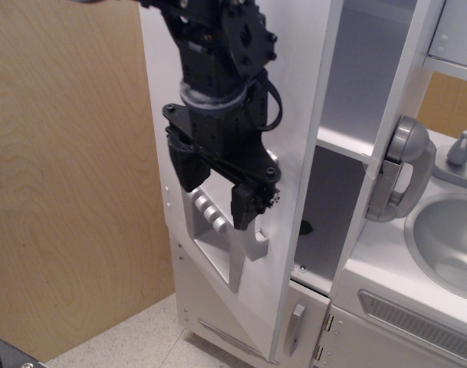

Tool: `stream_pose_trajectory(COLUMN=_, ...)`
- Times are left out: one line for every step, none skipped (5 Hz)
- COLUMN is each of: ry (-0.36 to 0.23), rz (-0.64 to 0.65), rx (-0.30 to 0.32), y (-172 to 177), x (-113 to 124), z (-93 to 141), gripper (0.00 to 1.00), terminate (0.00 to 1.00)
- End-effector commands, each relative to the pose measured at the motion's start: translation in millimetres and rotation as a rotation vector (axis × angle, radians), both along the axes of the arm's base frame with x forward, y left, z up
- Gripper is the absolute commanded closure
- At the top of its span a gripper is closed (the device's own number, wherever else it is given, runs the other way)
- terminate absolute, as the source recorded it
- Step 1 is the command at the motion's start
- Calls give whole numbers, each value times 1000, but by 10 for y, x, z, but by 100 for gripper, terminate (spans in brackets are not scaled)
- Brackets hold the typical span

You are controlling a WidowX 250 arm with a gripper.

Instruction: Open fridge

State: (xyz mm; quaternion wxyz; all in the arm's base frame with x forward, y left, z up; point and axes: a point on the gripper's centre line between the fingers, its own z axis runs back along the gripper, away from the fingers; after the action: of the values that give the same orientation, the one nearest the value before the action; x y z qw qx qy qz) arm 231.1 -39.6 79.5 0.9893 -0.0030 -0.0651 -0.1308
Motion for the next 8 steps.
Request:
stream_pose_trajectory(ry=5, rz=-79, rx=-27, y=-481, x=-5, z=102, gripper=0, terminate=0)
stream_pose_trajectory(ry=-36, rz=-141, rx=-3, y=-804, x=87, z=100, gripper=0, terminate=0)
stream_pose_trajectory(ry=-57, rz=-178, rx=4, y=-1066, x=181, z=41, gripper=0, terminate=0)
stream_pose_trajectory(ry=-105, rz=-187, rx=25, y=-1224, x=250, z=-55, gripper=0, terminate=0)
stream_pose_trajectory(ry=-116, rz=-168, rx=37, y=-1311, x=335, z=-129, gripper=0, terminate=0)
stream_pose_trajectory(ry=-138, rz=-130, rx=48, y=-1395, x=526, z=-193, gripper=0, terminate=0)
stream_pose_trajectory(ry=-156, rz=-82, rx=65, y=-1422, x=767, z=-237, gripper=0, terminate=0)
stream_pose_trajectory(ry=-171, rz=-26, rx=76, y=-1359, x=974, z=-230, gripper=0, terminate=0)
